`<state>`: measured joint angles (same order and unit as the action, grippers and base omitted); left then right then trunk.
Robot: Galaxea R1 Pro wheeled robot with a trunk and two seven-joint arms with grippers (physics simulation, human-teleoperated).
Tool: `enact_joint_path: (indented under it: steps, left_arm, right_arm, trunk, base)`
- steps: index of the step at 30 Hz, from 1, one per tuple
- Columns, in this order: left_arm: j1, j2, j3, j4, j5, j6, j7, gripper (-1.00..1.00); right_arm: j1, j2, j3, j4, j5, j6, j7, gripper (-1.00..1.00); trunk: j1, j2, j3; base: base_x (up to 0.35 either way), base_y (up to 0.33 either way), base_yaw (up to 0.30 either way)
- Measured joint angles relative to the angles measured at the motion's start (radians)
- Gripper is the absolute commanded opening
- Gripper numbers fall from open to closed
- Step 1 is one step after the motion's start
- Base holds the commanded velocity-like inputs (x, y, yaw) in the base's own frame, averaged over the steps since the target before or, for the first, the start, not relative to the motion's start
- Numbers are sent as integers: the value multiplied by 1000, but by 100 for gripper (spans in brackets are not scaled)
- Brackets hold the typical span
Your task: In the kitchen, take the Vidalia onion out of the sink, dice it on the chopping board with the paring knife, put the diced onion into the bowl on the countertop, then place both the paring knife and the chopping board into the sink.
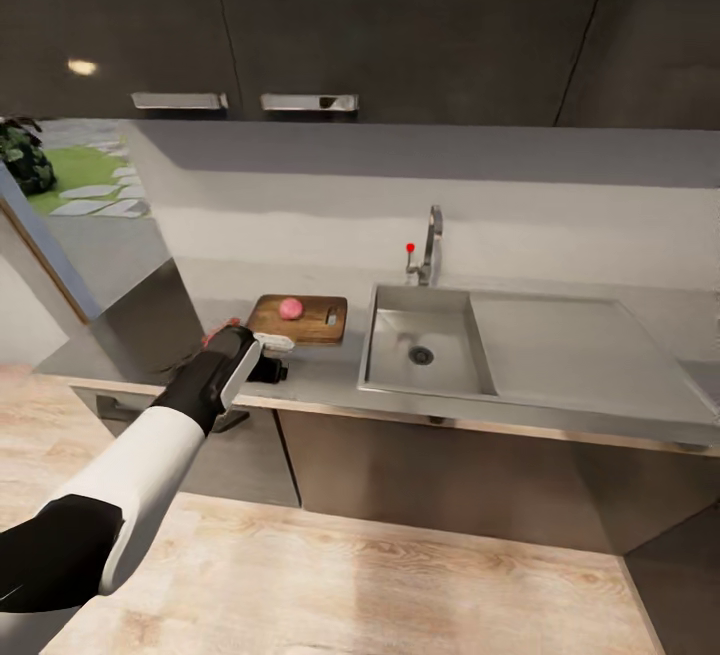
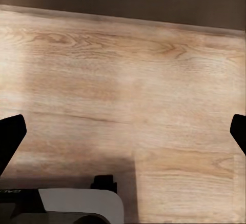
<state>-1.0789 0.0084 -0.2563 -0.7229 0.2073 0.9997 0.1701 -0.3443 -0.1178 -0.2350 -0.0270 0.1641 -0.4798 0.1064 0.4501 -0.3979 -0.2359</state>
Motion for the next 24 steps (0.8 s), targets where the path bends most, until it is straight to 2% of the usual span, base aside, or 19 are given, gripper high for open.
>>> enact_joint_path:
  steps: [6,14,18,21,22,23,24]
  left_arm:
    - [0,-1,0,37,0,-2,0,100]
    - [0,-22,0,167,0,-17,-3,100]
    - [0,-45,3,314,1,-150,-4,100]
    - [0,-69,1,524,0,-352,-7,100]
    - [0,-72,1,558,0,-390,-8,100]
    - [0,-77,2,624,1,-470,-8,100]
    - [0,-81,4,710,2,-602,-8,100]
  right_arm:
    - [0,0,0,0,0,0,0,100]
    - [0,0,0,0,0,0,0,100]
    - [0,0,0,0,1,0,-1,100]
    - [0,0,0,1,0,0,-1,100]
    - [0,0,0,1,0,0,-1,100]
    - [0,0,0,1,0,0,-2,100]
    - [0,0,0,1,0,0,-2,100]
  trunk:
    - [0,0,0]
    - [0,0,0]
    - [0,0,0]
    - [-1,0,0]
    - [-1,0,0]
    - [-1,0,0]
    - [-1,0,0]
  base:
    - [-335,0,0]
    - [-311,0,0]
    - [-103,0,0]
    - [-19,0,0]
    - [-9,0,0]
    - [-4,0,0]
    - [-3,0,0]
